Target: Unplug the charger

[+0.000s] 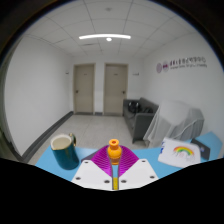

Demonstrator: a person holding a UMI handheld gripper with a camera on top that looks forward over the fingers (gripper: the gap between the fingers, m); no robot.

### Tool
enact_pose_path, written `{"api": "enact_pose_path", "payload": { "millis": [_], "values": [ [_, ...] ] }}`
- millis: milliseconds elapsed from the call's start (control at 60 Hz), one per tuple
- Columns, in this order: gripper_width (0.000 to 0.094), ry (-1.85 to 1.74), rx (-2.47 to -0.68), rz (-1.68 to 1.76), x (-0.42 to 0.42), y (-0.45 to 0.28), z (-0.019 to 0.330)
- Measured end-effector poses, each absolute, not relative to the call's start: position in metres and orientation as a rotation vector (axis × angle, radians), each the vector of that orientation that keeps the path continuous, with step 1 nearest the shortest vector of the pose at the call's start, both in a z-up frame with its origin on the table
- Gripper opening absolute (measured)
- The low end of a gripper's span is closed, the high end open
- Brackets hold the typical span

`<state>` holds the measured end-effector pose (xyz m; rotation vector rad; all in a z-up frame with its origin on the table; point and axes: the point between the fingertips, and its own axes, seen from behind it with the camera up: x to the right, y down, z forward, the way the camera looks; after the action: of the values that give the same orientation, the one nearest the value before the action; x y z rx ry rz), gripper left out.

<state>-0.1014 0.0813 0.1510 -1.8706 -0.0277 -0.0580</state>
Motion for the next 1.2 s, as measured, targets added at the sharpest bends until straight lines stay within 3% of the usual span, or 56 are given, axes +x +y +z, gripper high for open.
{"api": "enact_pose_path", "payload": {
  "millis": [83,167,233,433,633,800,833,867,883,917,950,1000,1200],
  "values": [
    [0.0047,-0.036,-1.784,-0.151,-0.07,0.079,0.227],
    [0.0047,0.016,-1.807,-0.194,-0.029,0.073,0.245],
    [0.0048,0.041,-1.916,-0.219,-0.003,0.066,0.214],
    [0.0053,0.024,-2.308,-0.261,0.038,0.023,0.061],
    [0.0109,-0.029,-2.474,-0.185,0.034,0.02,-0.001],
    [0.0267,-0.013,-2.49,-0.167,0.04,0.027,-0.015],
    [0.0348,-0.017,-2.472,-0.163,0.041,0.028,-0.014],
    [0.0526,-0.019,-2.454,-0.158,0.043,0.028,-0.011],
    [0.053,-0.018,-2.445,-0.153,0.044,0.028,-0.01],
    [0.0686,-0.016,-2.428,-0.132,0.043,0.026,-0.007],
    [0.0733,-0.014,-2.411,-0.097,0.042,0.022,-0.002],
    [0.0782,-0.003,-2.377,-0.049,0.04,0.015,0.007],
    [0.081,0.039,-2.241,0.122,0.054,-0.048,0.068]
  ]
}}
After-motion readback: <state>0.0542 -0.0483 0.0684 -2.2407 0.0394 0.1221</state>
